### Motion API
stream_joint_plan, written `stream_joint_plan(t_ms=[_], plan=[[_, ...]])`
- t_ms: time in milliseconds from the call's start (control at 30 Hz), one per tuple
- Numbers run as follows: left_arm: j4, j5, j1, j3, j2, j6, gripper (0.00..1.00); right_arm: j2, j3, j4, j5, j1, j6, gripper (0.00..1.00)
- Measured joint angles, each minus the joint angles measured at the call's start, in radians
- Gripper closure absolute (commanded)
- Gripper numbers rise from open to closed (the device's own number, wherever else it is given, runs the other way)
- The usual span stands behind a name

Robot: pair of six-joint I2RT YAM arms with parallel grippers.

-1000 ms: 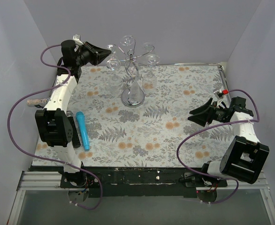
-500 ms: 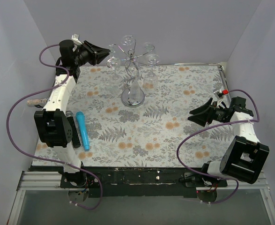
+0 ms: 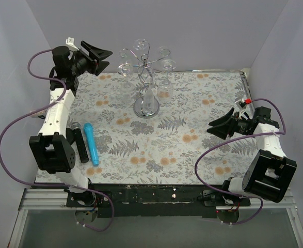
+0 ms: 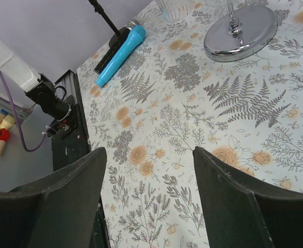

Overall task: Place the wine glass upside down on the wine glass rack
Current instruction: Turn the wine glass upside down at the wine rack.

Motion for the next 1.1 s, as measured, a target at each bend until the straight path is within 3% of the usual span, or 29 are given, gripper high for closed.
stream_joint_plan(t_ms=[300,533,800,1100], plan=[[-0.122,-0.106,0.074,-0.069,-0.184,0.155,0.21,0.0,0.01,-0.031,0.0,0.0,-0.042,0.24],[-0.196,-0.198,0.078,-0.149,-0.333,0.285,0.02,-0.005,0.025,-0.085,0.002,-0.002,-0.116,0.24],[-0.267,-0.296,0.077,-0.274,-0.502,0.41,0.02,-0.023,0.027,-0.11,0.035,-0.023,-0.156,0.25],[-0.302,-0.297,0.059,-0.431,-0.61,0.479,0.02,-0.032,0.125,-0.234,0.184,-0.04,-0.238,0.25]])
